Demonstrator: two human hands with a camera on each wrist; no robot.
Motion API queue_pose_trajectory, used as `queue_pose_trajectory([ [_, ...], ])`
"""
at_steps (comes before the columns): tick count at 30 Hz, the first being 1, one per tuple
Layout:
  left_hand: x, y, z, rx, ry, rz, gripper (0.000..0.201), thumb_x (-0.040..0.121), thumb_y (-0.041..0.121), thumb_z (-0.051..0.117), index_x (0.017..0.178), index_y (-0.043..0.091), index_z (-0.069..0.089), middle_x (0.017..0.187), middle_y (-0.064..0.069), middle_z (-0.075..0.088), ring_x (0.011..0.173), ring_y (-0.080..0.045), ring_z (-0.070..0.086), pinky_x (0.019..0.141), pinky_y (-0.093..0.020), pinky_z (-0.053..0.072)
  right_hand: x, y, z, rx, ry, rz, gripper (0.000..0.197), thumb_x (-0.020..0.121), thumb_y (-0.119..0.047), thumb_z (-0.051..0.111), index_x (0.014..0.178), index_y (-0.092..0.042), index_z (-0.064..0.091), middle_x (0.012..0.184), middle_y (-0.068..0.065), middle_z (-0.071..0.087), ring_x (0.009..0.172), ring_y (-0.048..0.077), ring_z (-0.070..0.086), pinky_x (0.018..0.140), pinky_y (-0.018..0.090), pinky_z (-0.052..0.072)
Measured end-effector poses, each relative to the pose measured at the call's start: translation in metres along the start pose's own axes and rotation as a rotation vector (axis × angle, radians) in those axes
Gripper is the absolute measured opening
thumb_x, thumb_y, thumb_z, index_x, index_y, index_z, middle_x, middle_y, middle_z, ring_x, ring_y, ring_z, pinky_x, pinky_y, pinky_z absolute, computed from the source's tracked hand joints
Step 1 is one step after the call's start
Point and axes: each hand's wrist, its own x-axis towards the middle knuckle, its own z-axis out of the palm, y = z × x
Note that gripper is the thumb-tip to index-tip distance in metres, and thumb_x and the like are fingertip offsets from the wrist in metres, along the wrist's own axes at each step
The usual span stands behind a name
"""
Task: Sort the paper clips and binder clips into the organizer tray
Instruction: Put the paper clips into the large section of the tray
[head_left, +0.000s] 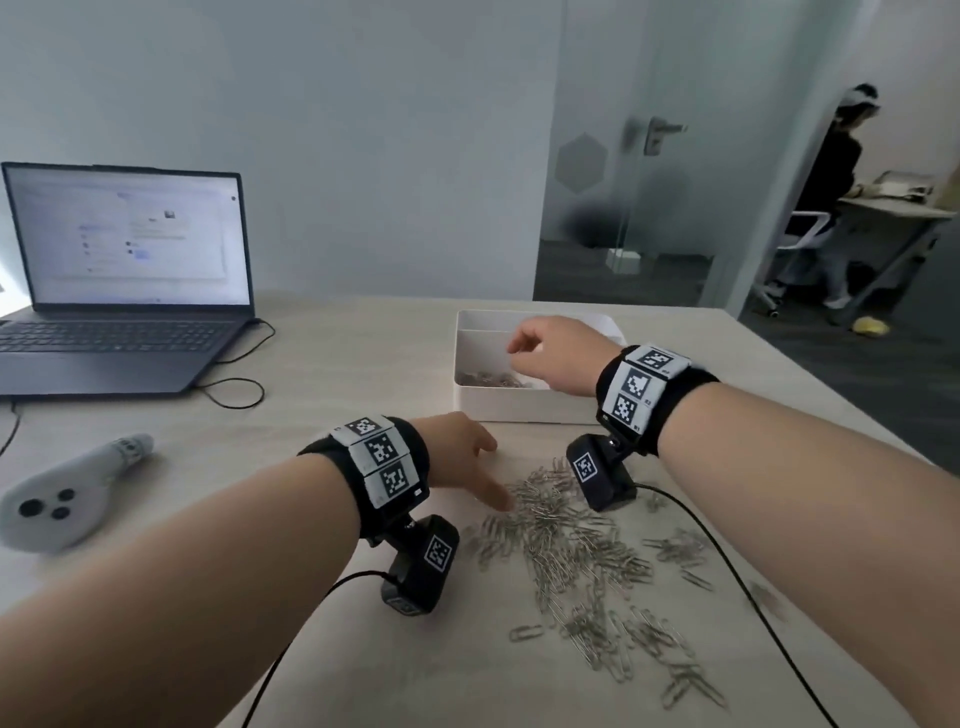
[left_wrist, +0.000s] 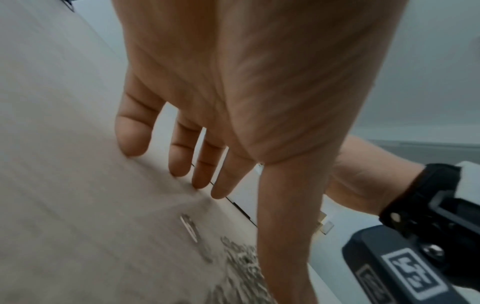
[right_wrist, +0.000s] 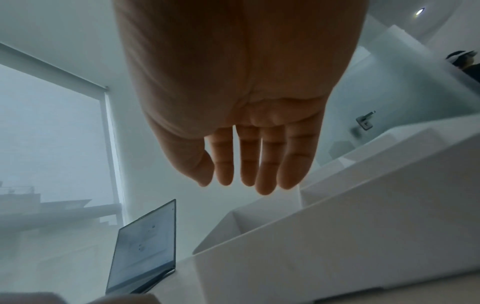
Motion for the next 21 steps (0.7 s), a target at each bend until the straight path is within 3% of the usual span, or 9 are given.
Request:
queue_pose_trajectory([
  [2, -0.004, 0.012, 0.003, 0.114, -0.032, -0.006, 0.112, 0.055, 0.076, 0.076, 0.149, 0.028, 0.039, 0.144, 0.002, 0.044, 0.127, -0.023, 0.05, 0.108, -0.039, 0.042, -0.023, 0.002, -0.012, -0.074, -0.092, -0.007, 0.022, 0.094, -0.032, 0.062, 0.111, -0.02, 0.07, 0.098, -0.008, 0.067, 0.08, 0.009, 0.059, 0.06, 0.016, 0.04],
  [4, -0.01, 0.026, 0.006, 0.218, -0.06, -0.02, 0.115, 0.053, 0.082, 0.072, 0.149, 0.031, 0.037, 0.144, -0.001, 0.037, 0.129, -0.027, 0.046, 0.108, -0.043, 0.041, -0.047, 0.01, -0.02, -0.156, -0.251, 0.045, 0.03, 0.094, -0.041, 0.063, 0.116, -0.022, 0.069, 0.098, -0.009, 0.066, 0.086, 0.013, 0.063, 0.064, 0.022, 0.051],
  [6, -0.017, 0.04, 0.01, 0.291, -0.077, -0.022, 0.112, 0.05, 0.086, 0.068, 0.145, 0.032, 0.04, 0.14, -0.003, 0.038, 0.127, -0.03, 0.045, 0.105, -0.046, 0.043, -0.068, 0.021, -0.023, -0.245, -0.42, 0.11, 0.051, 0.09, -0.056, 0.064, 0.132, -0.027, 0.062, 0.124, -0.004, 0.066, 0.105, 0.018, 0.065, 0.086, 0.035, 0.059],
  [8, -0.023, 0.051, 0.015, 0.312, -0.091, -0.019, 0.114, 0.041, 0.09, 0.066, 0.139, 0.036, 0.043, 0.135, -0.002, 0.04, 0.126, -0.03, 0.044, 0.103, -0.049, 0.043, -0.088, 0.033, -0.024, -0.358, -0.562, 0.151, 0.081, 0.084, -0.069, 0.062, 0.151, -0.03, 0.042, 0.151, -0.002, 0.05, 0.131, 0.021, 0.053, 0.11, 0.039, 0.043],
  [11, -0.033, 0.064, 0.022, 0.318, -0.101, 0.004, 0.115, 0.04, 0.09, 0.067, 0.14, 0.041, 0.04, 0.134, 0.0, 0.04, 0.128, -0.029, 0.039, 0.104, -0.051, 0.04, -0.113, 0.044, -0.022, -0.488, -0.68, 0.174, 0.108, 0.073, -0.082, 0.061, 0.159, -0.031, 0.022, 0.164, -0.002, 0.029, 0.147, 0.021, 0.033, 0.12, 0.041, 0.028],
  [14, -0.044, 0.071, 0.027, 0.325, -0.106, 0.023, 0.118, 0.041, 0.086, 0.07, 0.145, 0.042, 0.034, 0.136, 0.0, 0.038, 0.13, -0.028, 0.038, 0.106, -0.05, 0.039, -0.13, 0.046, -0.016, -0.58, -0.703, 0.16, 0.123, 0.056, -0.091, 0.061, 0.158, -0.039, 0.017, 0.161, -0.005, 0.021, 0.147, 0.021, 0.028, 0.119, 0.048, 0.029],
  [17, -0.052, 0.077, 0.033, 0.321, -0.112, 0.034, 0.112, 0.037, 0.083, 0.075, 0.137, 0.047, 0.041, 0.127, 0.002, 0.041, 0.122, -0.027, 0.044, 0.103, -0.049, 0.043, -0.142, 0.039, -0.011, -0.531, -0.707, 0.143, 0.131, 0.044, -0.091, 0.067, 0.155, -0.047, 0.014, 0.152, -0.006, 0.024, 0.14, 0.022, 0.036, 0.114, 0.046, 0.037],
  [21, -0.059, 0.083, 0.036, 0.26, -0.069, 0.063, 0.093, 0.049, 0.068, 0.084, 0.131, 0.037, 0.052, 0.119, 0.002, 0.049, 0.106, -0.024, 0.059, 0.093, -0.042, 0.053, -0.154, 0.025, -0.003, -0.466, -0.678, 0.078, 0.121, 0.049, -0.078, 0.081, 0.151, -0.042, 0.027, 0.138, -0.007, 0.034, 0.124, 0.018, 0.047, 0.102, 0.038, 0.047],
])
